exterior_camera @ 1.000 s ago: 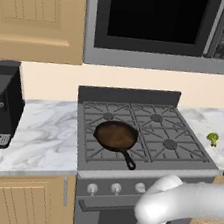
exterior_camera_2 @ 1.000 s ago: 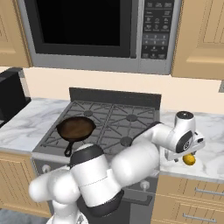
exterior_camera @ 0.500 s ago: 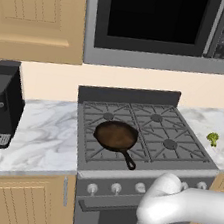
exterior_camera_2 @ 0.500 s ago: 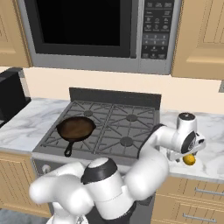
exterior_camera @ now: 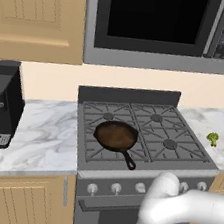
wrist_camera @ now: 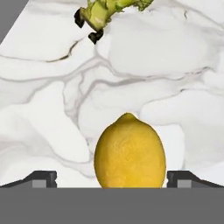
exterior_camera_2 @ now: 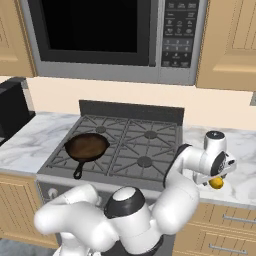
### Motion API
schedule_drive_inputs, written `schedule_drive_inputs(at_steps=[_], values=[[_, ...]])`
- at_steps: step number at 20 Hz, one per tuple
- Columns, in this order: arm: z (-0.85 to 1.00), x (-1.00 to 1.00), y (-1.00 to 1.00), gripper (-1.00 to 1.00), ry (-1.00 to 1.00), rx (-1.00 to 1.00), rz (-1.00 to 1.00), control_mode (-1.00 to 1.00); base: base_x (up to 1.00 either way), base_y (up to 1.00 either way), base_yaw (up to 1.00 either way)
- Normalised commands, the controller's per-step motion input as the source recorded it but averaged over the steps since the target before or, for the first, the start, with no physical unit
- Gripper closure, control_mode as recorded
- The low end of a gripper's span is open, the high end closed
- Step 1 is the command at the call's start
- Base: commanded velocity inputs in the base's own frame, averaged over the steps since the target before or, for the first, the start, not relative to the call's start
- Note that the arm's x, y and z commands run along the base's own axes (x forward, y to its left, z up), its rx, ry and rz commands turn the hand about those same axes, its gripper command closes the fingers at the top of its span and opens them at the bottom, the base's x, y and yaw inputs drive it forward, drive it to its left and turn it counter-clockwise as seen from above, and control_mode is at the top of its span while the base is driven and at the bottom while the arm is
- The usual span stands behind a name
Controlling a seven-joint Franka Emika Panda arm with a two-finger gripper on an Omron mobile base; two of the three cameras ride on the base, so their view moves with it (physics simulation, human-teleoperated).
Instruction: Put the broccoli and lemon in the pan. Then turn on the front left burner and set the heat to medium.
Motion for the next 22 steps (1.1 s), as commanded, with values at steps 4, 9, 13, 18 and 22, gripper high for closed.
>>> schedule_drive_inputs(at_steps=[4, 9, 13, 18, 22], values=[[-0.18, 0.26, -0.01, -1.00, 0.07, 0.00, 0.00, -1.00, 0.00, 0.00, 0.00], [-0.27, 0.19, -0.13, -1.00, 0.08, 0.00, 0.00, -1.00, 0.00, 0.00, 0.00], [-0.28, 0.15, -0.23, -1.00, 0.06, 0.00, 0.00, -1.00, 0.00, 0.00, 0.00], [-0.24, 0.01, -0.13, -1.00, 0.01, 0.00, 0.00, -1.00, 0.00, 0.00, 0.00], [-0.21, -0.03, -0.14, 1.00, 0.00, 0.00, 0.00, -1.00, 0.00, 0.00, 0.00]])
